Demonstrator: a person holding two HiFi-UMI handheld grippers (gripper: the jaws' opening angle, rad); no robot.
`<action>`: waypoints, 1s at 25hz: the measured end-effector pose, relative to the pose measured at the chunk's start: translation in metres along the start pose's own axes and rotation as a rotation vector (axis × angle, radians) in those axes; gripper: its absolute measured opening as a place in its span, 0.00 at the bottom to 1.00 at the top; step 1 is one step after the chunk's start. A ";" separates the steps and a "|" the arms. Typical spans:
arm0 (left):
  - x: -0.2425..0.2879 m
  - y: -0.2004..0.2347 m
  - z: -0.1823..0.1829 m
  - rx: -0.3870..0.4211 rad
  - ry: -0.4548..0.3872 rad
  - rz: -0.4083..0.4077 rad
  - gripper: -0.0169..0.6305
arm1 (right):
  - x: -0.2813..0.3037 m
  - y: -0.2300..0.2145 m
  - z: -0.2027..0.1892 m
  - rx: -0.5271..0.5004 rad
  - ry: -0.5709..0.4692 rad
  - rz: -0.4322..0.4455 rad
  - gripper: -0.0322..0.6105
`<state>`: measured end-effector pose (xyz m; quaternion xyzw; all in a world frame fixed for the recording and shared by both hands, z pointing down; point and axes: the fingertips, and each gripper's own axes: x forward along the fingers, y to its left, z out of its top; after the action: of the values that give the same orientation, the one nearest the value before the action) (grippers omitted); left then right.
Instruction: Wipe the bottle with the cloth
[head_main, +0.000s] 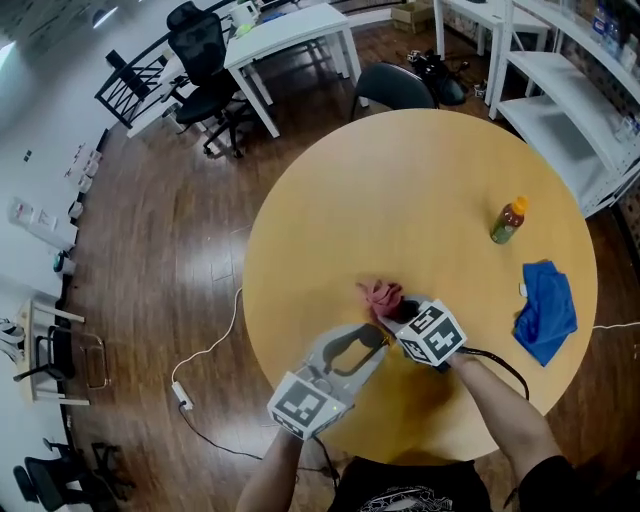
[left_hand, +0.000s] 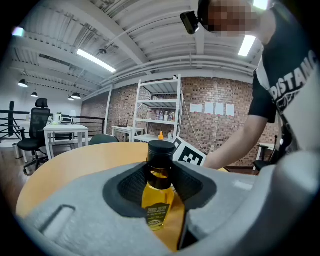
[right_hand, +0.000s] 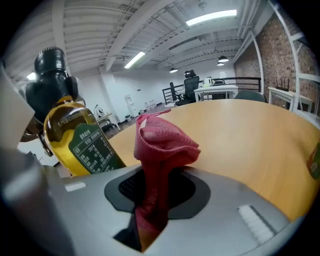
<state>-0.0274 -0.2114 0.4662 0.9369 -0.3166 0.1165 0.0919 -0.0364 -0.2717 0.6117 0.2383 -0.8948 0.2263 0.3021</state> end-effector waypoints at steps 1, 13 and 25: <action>0.002 -0.002 -0.001 0.004 0.002 0.000 0.26 | -0.003 0.000 0.005 -0.022 -0.002 0.008 0.20; 0.003 -0.002 -0.001 0.098 0.037 0.049 0.26 | -0.031 0.068 0.141 -0.111 0.004 0.509 0.21; 0.003 0.000 0.003 0.103 0.034 0.041 0.26 | 0.003 0.101 0.077 -0.132 0.376 0.815 0.20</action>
<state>-0.0245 -0.2134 0.4640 0.9315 -0.3278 0.1505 0.0466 -0.1283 -0.2358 0.5322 -0.1986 -0.8576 0.3086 0.3602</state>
